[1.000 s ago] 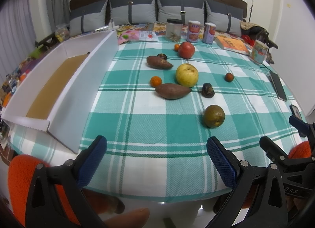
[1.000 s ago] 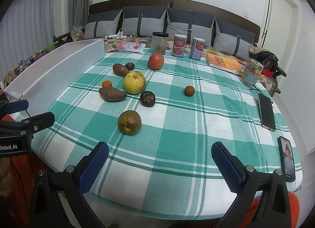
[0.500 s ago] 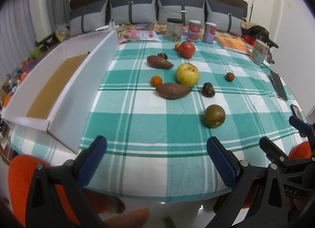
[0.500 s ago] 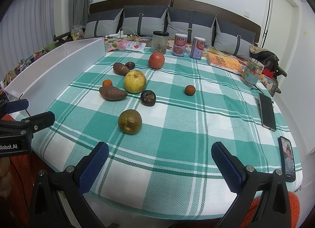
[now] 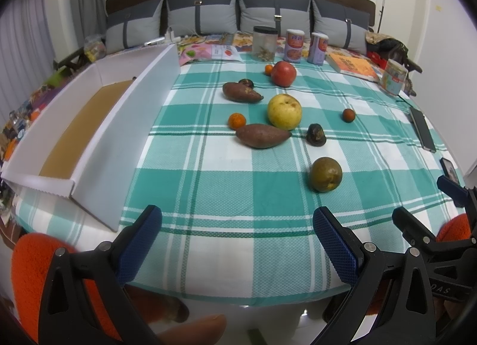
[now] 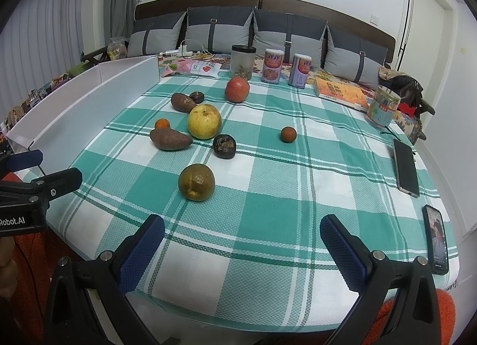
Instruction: Organize fruits
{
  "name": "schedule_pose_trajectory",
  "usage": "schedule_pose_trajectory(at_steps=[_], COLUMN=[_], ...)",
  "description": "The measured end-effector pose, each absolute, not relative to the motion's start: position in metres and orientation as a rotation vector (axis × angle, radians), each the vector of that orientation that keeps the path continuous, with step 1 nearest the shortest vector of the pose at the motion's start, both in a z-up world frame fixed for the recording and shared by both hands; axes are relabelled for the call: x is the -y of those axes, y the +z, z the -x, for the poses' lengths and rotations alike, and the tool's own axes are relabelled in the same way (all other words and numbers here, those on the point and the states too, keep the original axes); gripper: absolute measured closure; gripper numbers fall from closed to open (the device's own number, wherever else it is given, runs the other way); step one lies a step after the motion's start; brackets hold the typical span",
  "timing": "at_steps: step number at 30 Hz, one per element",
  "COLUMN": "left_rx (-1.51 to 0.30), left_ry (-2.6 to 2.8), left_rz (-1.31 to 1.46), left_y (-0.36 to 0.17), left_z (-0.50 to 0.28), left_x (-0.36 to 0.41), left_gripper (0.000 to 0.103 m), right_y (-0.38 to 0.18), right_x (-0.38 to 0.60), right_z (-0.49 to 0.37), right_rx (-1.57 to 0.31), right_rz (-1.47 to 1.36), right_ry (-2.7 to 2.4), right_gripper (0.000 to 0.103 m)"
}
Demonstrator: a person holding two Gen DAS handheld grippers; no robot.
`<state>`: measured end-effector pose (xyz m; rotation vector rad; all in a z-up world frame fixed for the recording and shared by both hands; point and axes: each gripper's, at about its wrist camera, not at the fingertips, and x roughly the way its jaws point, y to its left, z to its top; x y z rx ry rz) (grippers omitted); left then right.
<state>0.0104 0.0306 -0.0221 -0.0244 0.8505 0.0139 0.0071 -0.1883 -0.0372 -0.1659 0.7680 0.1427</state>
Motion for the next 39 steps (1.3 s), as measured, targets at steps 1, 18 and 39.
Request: schedule_pose_trajectory(at_steps=[1,18,39], left_rx=[-0.851,-0.852,-0.948], left_ry=[0.015,0.015,0.005], left_rz=[0.025,0.024,0.011], left_y=[-0.022,-0.022,-0.055], left_z=[-0.01,-0.01,-0.069], left_x=[-0.029,-0.029,-0.024], left_gripper=[0.001,0.001,0.001], right_y=[-0.037,-0.038,-0.029], right_x=[0.189,0.19,0.206], right_z=[-0.008,-0.008,-0.064], right_rx=[-0.769,-0.77,-0.721], right_rz=[0.165,0.162,0.187], right_ry=[0.143,0.141,0.123], right_gripper=[0.0,0.0,0.0])
